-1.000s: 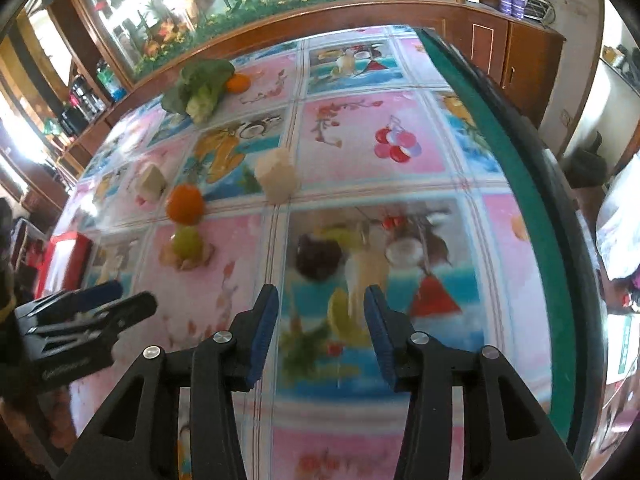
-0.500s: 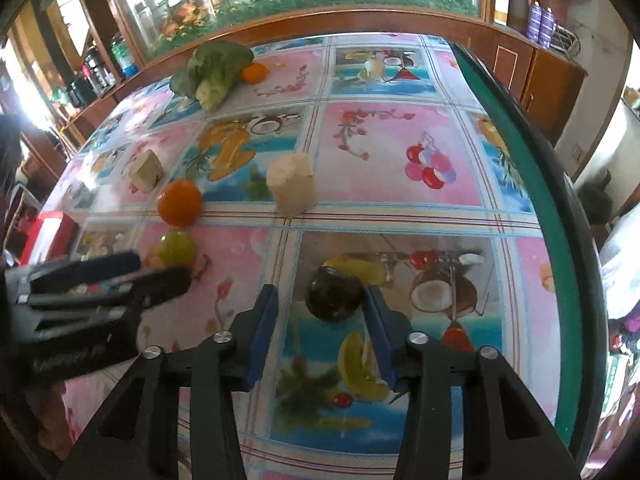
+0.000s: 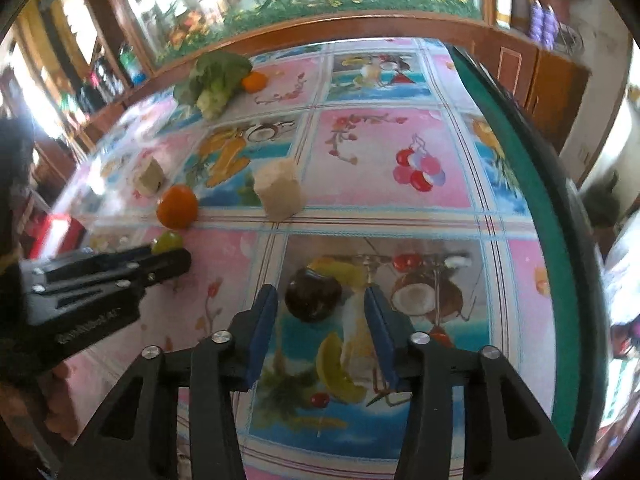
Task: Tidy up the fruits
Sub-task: 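Grasp a dark brown plum with the right gripper while the left gripper grasps a green fruit, then carry the plum and green fruit over the red-rimmed tray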
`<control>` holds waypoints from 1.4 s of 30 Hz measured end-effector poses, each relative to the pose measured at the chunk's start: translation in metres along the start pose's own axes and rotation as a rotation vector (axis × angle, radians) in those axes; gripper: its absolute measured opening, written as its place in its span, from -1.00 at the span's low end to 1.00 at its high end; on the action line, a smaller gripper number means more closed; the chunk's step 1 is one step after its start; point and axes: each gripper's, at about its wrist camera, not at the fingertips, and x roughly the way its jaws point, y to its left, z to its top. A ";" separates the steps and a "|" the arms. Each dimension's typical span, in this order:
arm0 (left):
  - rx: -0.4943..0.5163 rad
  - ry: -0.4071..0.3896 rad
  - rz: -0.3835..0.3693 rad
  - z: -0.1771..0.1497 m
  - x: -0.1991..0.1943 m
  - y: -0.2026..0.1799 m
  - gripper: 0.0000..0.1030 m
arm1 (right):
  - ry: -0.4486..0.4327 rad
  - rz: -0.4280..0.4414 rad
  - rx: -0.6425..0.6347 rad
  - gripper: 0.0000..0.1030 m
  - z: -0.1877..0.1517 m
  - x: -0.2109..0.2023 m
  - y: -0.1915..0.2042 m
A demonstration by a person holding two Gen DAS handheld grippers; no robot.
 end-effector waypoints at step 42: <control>-0.115 -0.062 -0.062 -0.109 -0.124 0.145 -0.47 | 0.051 0.103 -0.095 -0.48 -0.060 -0.042 0.179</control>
